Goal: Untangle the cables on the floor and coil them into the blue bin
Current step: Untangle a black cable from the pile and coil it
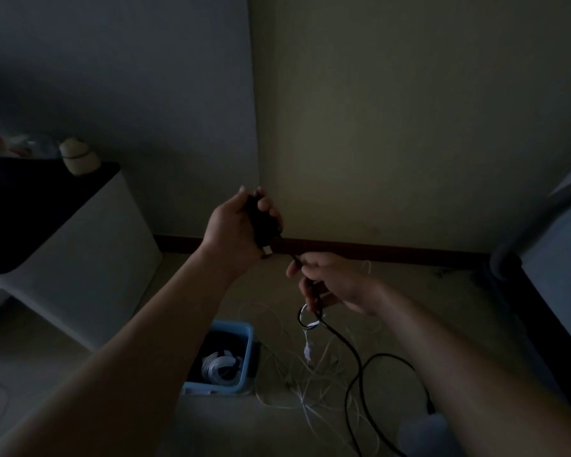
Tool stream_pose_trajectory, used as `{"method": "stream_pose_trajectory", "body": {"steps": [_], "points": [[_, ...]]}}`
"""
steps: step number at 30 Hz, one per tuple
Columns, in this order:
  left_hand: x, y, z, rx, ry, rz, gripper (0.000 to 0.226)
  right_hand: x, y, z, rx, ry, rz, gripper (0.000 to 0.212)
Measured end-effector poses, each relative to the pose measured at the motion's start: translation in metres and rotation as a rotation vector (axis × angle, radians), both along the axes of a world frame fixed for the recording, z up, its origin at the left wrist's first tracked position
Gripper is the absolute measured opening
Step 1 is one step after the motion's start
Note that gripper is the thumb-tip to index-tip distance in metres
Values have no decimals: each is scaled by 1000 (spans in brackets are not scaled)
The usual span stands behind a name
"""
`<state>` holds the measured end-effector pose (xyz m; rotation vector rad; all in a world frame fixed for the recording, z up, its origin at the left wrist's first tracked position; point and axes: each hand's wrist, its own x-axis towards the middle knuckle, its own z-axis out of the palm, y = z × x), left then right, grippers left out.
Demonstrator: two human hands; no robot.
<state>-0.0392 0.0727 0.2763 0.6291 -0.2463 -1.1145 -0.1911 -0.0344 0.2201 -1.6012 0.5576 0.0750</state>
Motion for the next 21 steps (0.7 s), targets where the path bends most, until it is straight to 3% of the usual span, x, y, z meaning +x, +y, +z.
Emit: {"method": "stream_pose_trajectory", "body": {"steps": [5,8,12,15,18,21], "points": [[-11,-8,-1,117,-230,180,31,2,8,11,-7,8,102,30],[-18,-9,-5,268,-621,266,31,5,13,16,38,-45,42,24],[-27,-8,-11,496,-1071,226,27,5,19,24,97,-148,-21,12],[-26,-4,-20,622,-1564,151,21,6,16,22,-43,-189,-48,11],[-20,1,-30,716,-2360,31,27,7,8,17,-271,-156,-36,9],[-20,1,-25,865,-2581,-105,32,4,0,19,-408,-83,-13,15]]}}
